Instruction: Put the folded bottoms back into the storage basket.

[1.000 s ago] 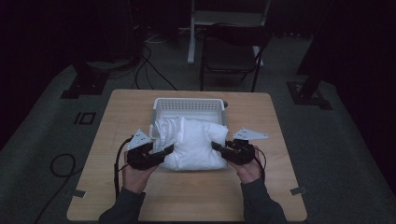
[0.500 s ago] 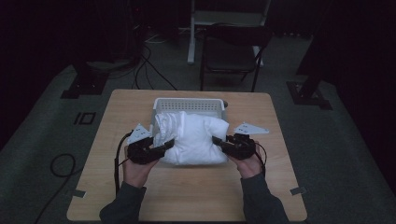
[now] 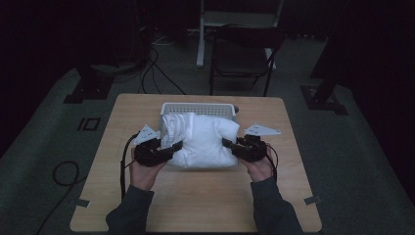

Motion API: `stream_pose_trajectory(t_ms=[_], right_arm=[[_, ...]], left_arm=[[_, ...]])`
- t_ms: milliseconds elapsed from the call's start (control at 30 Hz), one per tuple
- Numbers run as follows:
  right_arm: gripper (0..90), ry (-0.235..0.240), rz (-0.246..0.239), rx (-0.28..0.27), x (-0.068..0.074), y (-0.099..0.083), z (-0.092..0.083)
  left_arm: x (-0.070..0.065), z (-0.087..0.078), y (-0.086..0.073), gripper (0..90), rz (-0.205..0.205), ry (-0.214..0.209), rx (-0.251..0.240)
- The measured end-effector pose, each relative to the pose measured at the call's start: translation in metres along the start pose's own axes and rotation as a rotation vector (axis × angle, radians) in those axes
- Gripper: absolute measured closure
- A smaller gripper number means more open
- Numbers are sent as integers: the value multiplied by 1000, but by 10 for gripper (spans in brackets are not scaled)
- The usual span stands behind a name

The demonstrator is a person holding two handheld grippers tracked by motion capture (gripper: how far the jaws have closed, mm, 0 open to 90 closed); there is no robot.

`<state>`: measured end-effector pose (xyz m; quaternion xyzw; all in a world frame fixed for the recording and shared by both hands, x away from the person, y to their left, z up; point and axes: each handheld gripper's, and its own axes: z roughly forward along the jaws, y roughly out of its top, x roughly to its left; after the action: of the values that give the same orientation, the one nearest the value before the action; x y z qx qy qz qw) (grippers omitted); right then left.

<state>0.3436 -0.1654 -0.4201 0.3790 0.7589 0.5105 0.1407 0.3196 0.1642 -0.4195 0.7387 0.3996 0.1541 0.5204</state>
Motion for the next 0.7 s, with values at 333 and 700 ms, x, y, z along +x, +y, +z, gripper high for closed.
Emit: stream_pose_trajectory(t_ms=[333, 700], right_arm=[[712, -9, 9, -1, -4, 3, 4], [712, -21, 16, -1, -9, 7, 10]], left_arm=[[4, 5, 3, 559, -7, 2, 0], [8, 11, 7, 560, -11, 11, -2]])
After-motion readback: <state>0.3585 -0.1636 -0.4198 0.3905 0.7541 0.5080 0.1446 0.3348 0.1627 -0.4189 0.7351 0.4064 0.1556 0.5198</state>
